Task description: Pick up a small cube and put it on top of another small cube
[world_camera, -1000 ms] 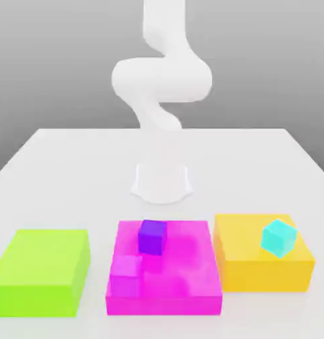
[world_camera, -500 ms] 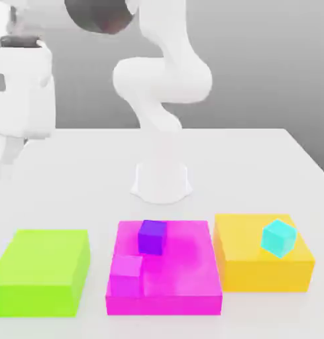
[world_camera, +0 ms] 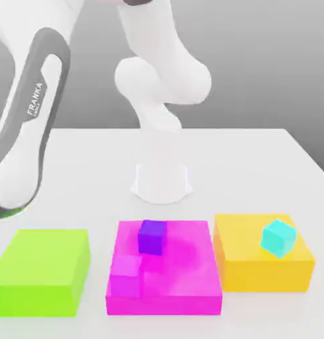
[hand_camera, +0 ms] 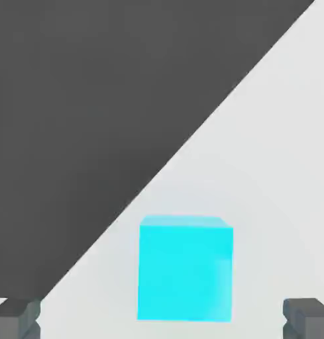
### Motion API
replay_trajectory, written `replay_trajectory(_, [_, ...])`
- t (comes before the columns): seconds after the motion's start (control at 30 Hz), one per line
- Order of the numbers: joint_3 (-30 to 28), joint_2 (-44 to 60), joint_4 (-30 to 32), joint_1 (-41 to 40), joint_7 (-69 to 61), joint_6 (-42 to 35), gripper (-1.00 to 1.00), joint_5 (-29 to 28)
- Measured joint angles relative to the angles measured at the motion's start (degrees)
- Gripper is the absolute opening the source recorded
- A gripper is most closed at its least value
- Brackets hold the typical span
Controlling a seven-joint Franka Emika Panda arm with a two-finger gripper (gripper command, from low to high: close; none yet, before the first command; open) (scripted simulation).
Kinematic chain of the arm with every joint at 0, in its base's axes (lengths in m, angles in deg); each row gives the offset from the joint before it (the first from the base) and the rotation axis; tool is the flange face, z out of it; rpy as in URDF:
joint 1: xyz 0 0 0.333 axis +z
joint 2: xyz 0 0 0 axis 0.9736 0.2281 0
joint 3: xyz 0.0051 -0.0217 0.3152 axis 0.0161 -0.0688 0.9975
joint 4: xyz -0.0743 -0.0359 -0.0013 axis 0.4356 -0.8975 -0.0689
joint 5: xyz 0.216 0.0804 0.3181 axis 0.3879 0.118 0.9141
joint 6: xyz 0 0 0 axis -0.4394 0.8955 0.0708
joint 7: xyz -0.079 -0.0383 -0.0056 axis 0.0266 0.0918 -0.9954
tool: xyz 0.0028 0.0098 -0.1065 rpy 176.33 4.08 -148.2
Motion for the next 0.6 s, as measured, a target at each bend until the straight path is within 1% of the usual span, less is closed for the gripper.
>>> replay_trajectory(0.03, [0.46, 2.07, -0.52, -0.41, -0.28, 1.46, 0.0, 0.45])
replay_trajectory(0.07, [0.76, 3.43, -0.87, -0.66, -0.48, 2.43, -1.0, 0.76])
replay_trajectory(0.27, [0.9, 4.12, -1.05, -0.77, -0.7, 2.94, -1.0, 1.06])
replay_trajectory(0.4, [-0.48, -1.54, 0.39, 0.27, 0.11, -1.32, -1.0, -0.12])
replay_trajectory(0.47, [-0.78, -5.6, 2.85, 1.57, 0.05, -2.81, -1.0, -1.53])
replay_trajectory(0.6, [-0.12, -14.05, 10.3, 4.9, -1.11, -3.48, -1.0, -5.2])
